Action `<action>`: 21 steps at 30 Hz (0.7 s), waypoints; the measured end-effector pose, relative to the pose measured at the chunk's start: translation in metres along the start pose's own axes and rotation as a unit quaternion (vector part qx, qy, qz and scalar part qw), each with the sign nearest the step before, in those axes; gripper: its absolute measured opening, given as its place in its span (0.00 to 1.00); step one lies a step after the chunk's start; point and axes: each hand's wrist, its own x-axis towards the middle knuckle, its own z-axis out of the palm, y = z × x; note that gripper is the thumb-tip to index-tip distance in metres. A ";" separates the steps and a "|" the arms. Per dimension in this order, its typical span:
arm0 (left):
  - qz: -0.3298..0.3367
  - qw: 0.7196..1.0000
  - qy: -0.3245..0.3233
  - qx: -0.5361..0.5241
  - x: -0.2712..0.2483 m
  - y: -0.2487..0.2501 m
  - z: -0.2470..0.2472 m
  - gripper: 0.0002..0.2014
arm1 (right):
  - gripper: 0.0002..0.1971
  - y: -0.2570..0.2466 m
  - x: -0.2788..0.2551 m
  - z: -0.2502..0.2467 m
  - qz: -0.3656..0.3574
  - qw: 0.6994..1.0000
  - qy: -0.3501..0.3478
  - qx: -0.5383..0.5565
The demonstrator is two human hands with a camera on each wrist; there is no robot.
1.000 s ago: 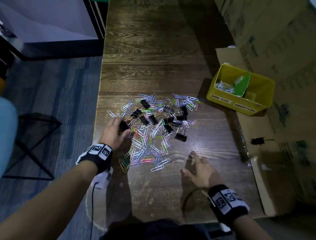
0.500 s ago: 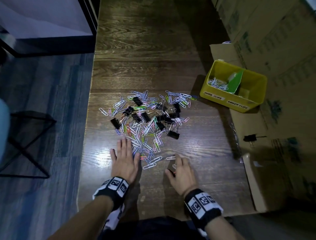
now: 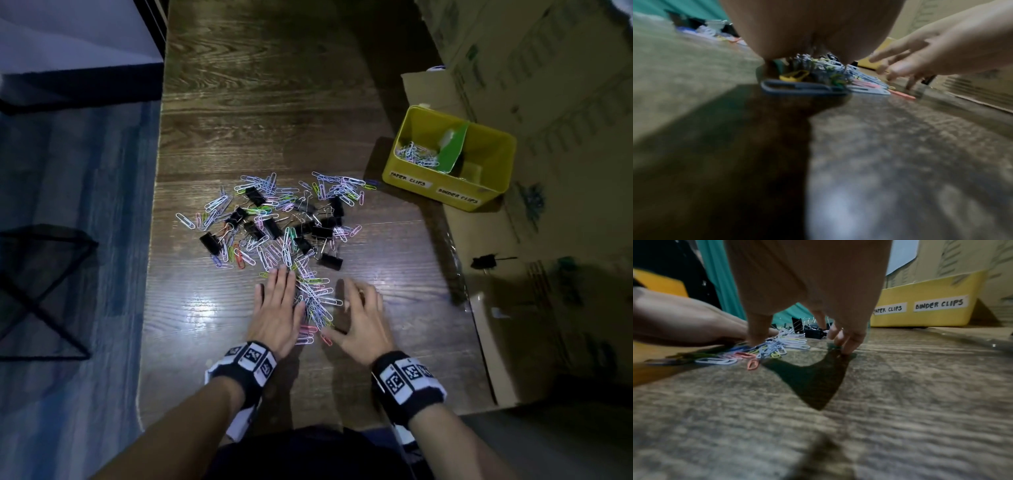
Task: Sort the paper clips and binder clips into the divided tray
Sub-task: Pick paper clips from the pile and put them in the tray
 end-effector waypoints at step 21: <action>0.152 0.979 -0.065 0.120 -0.003 -0.005 -0.038 0.35 | 0.46 -0.016 0.014 -0.004 -0.110 0.987 -0.077 -0.090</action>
